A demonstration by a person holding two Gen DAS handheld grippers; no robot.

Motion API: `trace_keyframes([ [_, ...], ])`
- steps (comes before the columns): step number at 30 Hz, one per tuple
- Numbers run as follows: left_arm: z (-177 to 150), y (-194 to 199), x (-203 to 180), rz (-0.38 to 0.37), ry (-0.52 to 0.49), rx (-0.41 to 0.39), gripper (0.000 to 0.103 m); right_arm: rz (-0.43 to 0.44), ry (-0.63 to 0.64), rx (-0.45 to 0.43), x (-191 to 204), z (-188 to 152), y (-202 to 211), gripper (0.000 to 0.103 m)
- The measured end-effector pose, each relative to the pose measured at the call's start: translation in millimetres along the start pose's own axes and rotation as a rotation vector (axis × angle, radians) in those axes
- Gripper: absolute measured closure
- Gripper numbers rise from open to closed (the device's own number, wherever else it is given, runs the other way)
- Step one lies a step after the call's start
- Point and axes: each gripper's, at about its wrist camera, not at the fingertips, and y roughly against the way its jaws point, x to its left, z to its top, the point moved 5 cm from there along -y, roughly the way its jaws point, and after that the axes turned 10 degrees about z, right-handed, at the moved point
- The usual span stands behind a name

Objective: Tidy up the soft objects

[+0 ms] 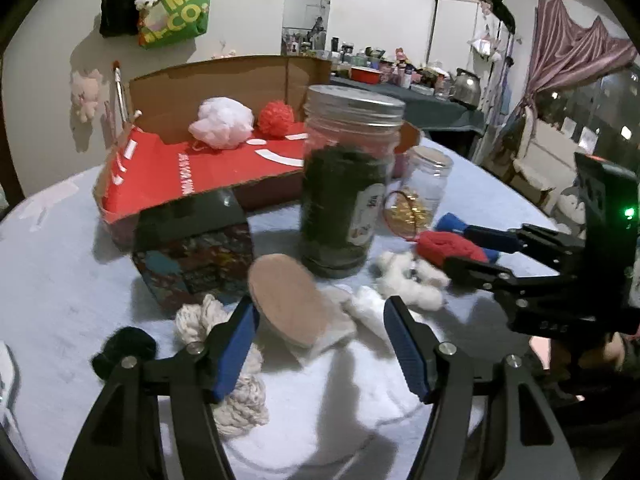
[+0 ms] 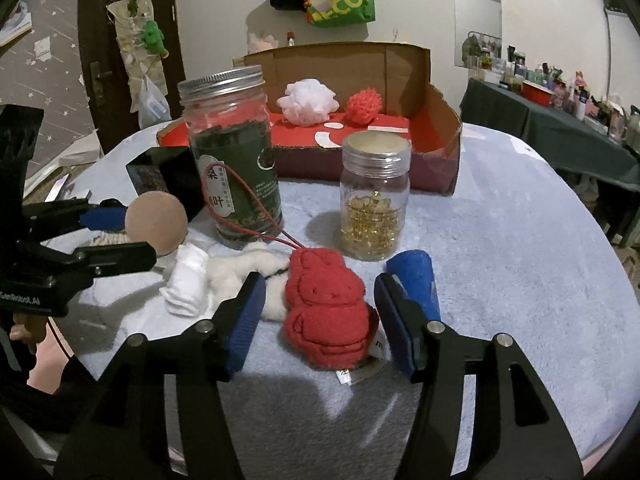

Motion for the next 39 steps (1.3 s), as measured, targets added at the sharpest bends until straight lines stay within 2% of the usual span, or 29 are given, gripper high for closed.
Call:
trace_keyframes([
  [5, 1, -1, 8, 0.035, -0.032, -0.002, 0.026, 0.012, -0.021, 0.010, -4, 0, -1, 0.047],
  [13, 7, -4, 11, 0.062, -0.102, -0.025, 0.026, 0.028, -0.022, 0.013, -4, -1, -2, 0.047],
  [16, 8, -12, 10, 0.058, -0.121, -0.008, 0.026, 0.025, -0.013, 0.020, -3, -1, -4, 0.047],
  [21, 5, -25, 15, 0.041, -0.091, 0.035, 0.026, 0.038, -0.016, 0.034, -4, -2, -6, 0.047],
  [28, 2, -28, 20, 0.003, -0.045, 0.052, 0.026, 0.104, -0.089, 0.054, -15, -2, -9, 0.047],
  [31, 2, -28, 19, -0.006, -0.034, 0.053, 0.030, 0.114, -0.093, 0.055, -16, -3, -9, 0.048],
  [33, 1, -29, 19, -0.018, -0.024, 0.060, 0.043, 0.134, -0.100, 0.053, -15, -3, -9, 0.048],
  [35, 1, -29, 20, -0.023, -0.011, 0.063, 0.043, 0.141, -0.103, 0.051, -15, -3, -8, 0.054],
  [39, 1, -29, 23, -0.030, 0.007, 0.065, 0.043, 0.156, -0.116, 0.057, -16, -3, -9, 0.055],
])
